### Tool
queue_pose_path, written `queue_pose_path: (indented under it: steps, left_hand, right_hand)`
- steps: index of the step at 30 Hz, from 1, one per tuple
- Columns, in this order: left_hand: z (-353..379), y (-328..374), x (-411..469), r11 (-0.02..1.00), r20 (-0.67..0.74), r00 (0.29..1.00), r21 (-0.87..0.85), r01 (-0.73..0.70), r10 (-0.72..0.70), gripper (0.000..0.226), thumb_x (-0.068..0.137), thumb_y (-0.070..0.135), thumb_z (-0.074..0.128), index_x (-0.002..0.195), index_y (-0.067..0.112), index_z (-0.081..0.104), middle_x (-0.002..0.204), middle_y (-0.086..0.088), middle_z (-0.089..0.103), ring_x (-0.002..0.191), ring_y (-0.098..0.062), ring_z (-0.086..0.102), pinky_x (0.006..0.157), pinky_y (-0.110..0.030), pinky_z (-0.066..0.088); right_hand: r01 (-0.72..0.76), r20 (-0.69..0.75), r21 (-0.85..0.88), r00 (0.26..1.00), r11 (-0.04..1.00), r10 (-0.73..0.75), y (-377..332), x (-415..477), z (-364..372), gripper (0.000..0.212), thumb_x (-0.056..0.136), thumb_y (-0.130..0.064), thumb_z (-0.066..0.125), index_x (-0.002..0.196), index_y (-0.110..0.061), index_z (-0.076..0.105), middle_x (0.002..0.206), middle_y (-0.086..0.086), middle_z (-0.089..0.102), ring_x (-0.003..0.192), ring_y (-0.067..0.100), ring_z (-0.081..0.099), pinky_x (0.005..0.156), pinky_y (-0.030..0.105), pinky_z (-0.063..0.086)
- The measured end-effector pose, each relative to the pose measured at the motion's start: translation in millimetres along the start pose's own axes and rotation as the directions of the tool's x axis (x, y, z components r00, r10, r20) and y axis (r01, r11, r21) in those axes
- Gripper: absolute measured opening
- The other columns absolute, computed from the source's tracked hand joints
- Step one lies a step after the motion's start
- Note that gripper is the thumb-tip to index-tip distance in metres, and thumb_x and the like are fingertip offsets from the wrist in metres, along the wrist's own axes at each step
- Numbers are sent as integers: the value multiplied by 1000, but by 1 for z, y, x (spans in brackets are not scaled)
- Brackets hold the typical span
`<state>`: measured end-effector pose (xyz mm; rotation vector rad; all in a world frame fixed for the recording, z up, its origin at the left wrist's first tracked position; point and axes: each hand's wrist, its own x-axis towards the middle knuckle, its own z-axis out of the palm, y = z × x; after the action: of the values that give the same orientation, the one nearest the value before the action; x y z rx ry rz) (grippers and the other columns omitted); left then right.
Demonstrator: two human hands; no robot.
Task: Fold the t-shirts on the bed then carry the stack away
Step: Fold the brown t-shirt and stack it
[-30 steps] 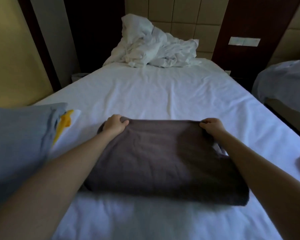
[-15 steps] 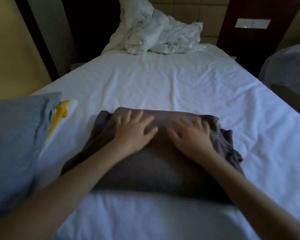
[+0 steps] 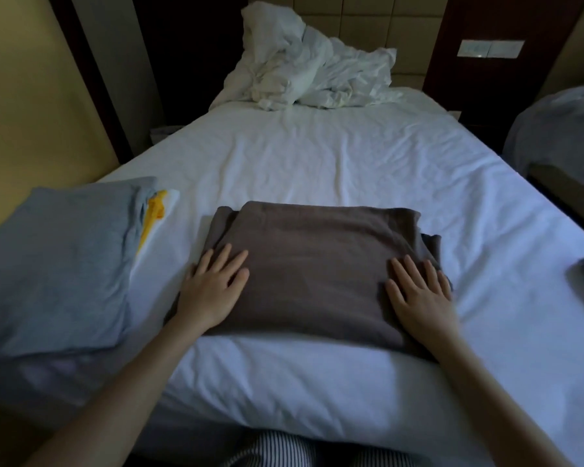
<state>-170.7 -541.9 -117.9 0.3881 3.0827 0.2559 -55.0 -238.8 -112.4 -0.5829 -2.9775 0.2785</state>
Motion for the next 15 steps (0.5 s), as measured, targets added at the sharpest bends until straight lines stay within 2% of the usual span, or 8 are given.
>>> queue_pose_path:
  steps: [3, 6, 8, 10, 12, 14, 15]
  left_hand:
    - [0, 5, 2, 999, 7, 1000, -45, 21, -20, 50, 98, 53, 19, 147, 45, 14, 159, 10, 5, 146, -22, 6, 115, -46, 10]
    - [-6, 8, -9, 998, -70, 998, -62, -15, 11, 50, 99, 50, 20, 147, 38, 25, 158, 6, 14, 145, -23, 9, 116, -43, 7]
    - [-14, 17, -26, 984, -90, 991, -136, -114, 102, 61, 91, 60, 15, 145, 38, 30, 158, 5, 17, 146, -23, 7, 117, -43, 0]
    - [-21, 36, -42, 950, -80, 958, -133, -282, 274, 72, 80, 70, 8, 144, 45, 28, 158, 8, 12, 146, -22, 1, 115, -47, -6]
    - [-15, 52, -57, 936, 8, 936, -10, -352, 352, 64, 83, 74, 11, 143, 53, 19, 159, 11, 1, 146, -28, -5, 110, -58, -11]
    - [5, 57, -72, 936, 73, 940, 91, -340, 334, 61, 82, 76, 10, 141, 59, 4, 159, 8, -6, 144, -37, -4, 107, -66, -9]
    - [13, 56, -77, 935, 69, 942, 116, -335, 329, 65, 77, 77, 5, 139, 60, -1, 159, 7, -7, 143, -40, -3, 107, -67, -7]
  right_hand:
    - [1, 34, 5, 999, 1000, -1, -2, 4, 1, 54, 99, -49, 19, 149, -33, 9, 159, -5, 3, 146, 23, -3, 116, 36, -6]
    - [34, -9, 14, 999, 999, -34, -7, -6, -5, 51, 100, -45, 21, 148, -28, 22, 158, -2, 14, 145, 26, 3, 118, 39, -1]
    - [135, -84, 72, 988, 988, -129, -19, -23, -14, 54, 98, -49, 17, 145, -27, 31, 156, -1, 22, 145, 26, 8, 117, 41, 0]
    - [297, -171, 92, 945, 951, -278, -39, -39, -24, 68, 87, -60, 7, 144, -33, 32, 155, -6, 23, 145, 25, 8, 116, 40, -3]
    - [356, -66, 38, 933, 934, -354, -56, -54, -19, 64, 86, -65, 5, 144, -45, 20, 156, -13, 10, 146, 25, 0, 115, 44, -8]
    - [339, 97, -62, 938, 939, -332, -61, -73, 5, 57, 87, -66, 4, 142, -53, 3, 158, -13, 0, 145, 26, -5, 115, 48, -6]
    - [326, 116, -94, 942, 941, -315, -59, -80, 16, 61, 81, -67, -3, 141, -54, -5, 158, -12, -1, 145, 26, -5, 115, 49, -5]
